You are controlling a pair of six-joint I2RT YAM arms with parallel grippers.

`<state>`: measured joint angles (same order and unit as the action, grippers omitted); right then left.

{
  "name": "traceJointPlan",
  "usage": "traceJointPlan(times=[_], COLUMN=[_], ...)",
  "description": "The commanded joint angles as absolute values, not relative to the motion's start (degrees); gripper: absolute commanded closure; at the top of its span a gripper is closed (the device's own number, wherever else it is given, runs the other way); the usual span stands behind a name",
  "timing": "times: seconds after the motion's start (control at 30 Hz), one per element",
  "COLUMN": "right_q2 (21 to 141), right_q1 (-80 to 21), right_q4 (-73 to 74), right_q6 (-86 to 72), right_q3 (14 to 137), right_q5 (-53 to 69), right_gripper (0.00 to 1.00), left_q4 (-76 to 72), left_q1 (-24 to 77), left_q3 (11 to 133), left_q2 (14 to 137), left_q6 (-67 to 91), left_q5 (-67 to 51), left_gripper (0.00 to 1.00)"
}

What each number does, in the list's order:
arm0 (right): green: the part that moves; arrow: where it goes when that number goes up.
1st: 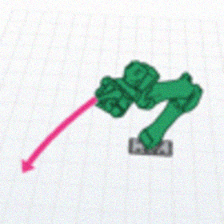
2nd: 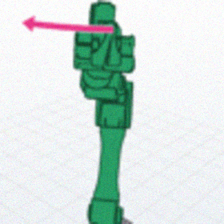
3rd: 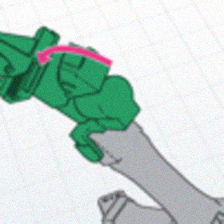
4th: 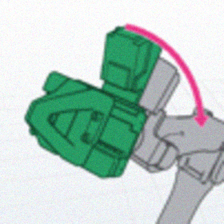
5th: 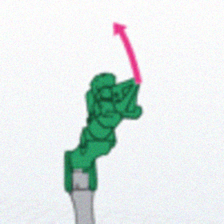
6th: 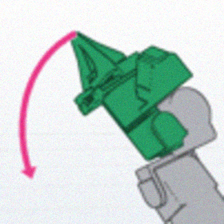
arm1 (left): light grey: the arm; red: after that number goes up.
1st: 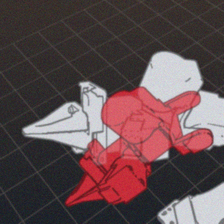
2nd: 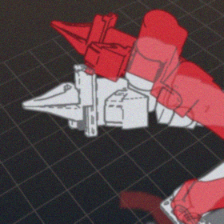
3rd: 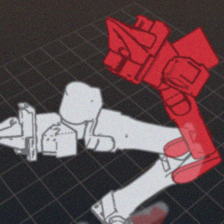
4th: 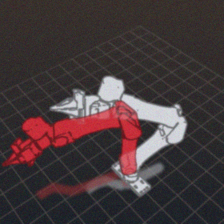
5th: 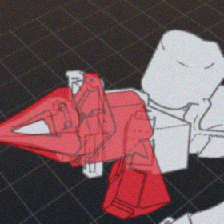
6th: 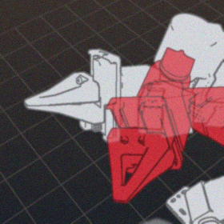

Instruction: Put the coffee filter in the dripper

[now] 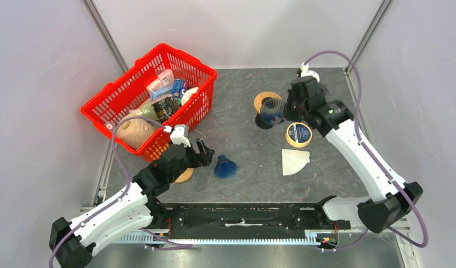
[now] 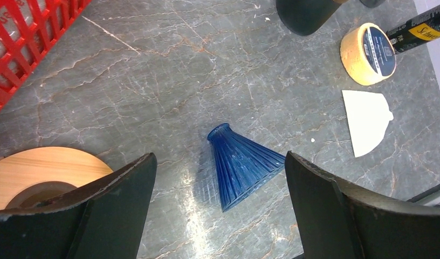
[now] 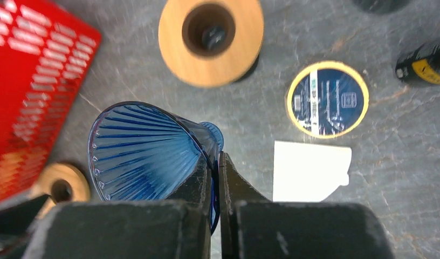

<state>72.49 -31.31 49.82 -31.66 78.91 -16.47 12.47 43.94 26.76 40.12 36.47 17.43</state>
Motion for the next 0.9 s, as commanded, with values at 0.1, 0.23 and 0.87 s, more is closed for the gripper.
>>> traceJointPlan(times=[0.1,0.23,0.87], right_q2=[84.7,91.4,104.4], right_q1=[-17.5,-14.3,-11.5], right_q4=[46.7,47.0,45.5], right_q6=[-27.8,-26.6,-23.8], right_q3=[93.8,99.6,105.2], right_q5=[2.8,7.0,9.1], right_gripper=[1.00,1.00,1.00], left_q4=[8.2,8.2,7.3], left_q1=[43.8,43.8,43.7], left_q3=[27.6,28.1,30.1], left_q2=[41.9,43.3,48.5], left_q6=[36.7,36.9,37.6], left_q5=[15.3,14.8,13.1], left_gripper=[0.05,0.05,0.05])
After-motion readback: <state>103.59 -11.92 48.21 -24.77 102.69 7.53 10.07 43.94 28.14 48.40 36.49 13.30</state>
